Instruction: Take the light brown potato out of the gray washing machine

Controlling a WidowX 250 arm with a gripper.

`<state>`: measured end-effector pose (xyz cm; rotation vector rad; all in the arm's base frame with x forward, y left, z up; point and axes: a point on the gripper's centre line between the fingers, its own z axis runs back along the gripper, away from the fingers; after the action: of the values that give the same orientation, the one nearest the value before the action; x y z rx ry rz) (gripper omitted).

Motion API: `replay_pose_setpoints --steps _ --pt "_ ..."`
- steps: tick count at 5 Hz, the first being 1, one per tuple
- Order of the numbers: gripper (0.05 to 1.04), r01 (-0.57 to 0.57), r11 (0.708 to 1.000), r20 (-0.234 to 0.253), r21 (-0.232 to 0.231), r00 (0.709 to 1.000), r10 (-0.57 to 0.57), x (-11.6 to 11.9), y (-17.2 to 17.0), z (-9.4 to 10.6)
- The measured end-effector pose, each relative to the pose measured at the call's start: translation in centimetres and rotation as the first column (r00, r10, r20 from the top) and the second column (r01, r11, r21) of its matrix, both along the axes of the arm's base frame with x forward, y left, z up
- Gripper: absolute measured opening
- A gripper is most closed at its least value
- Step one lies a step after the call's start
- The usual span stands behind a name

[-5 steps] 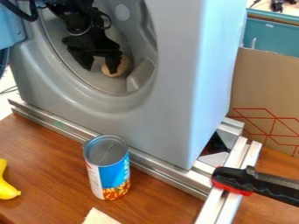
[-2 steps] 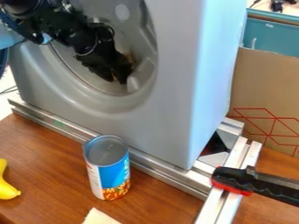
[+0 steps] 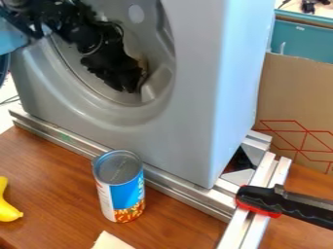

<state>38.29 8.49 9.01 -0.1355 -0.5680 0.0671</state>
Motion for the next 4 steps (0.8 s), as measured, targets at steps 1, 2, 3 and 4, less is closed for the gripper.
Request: replay_pose_setpoints --steps 1,2,3,4 --pt "0.392 -0.113 0.982 -0.223 0.15 0.964 0.145 -3.8 0.2 1.3" --pt "0.392 -0.089 0.973 -0.446 0.215 0.877 0.179 -8.4 -1.7 1.1" --pt "0.392 -0.074 0.972 -0.534 0.225 0.825 0.186 -13.0 -2.2 1.3" --pt "0.392 -0.065 0.974 -0.654 0.215 0.731 0.193 -17.3 -2.6 -0.1"
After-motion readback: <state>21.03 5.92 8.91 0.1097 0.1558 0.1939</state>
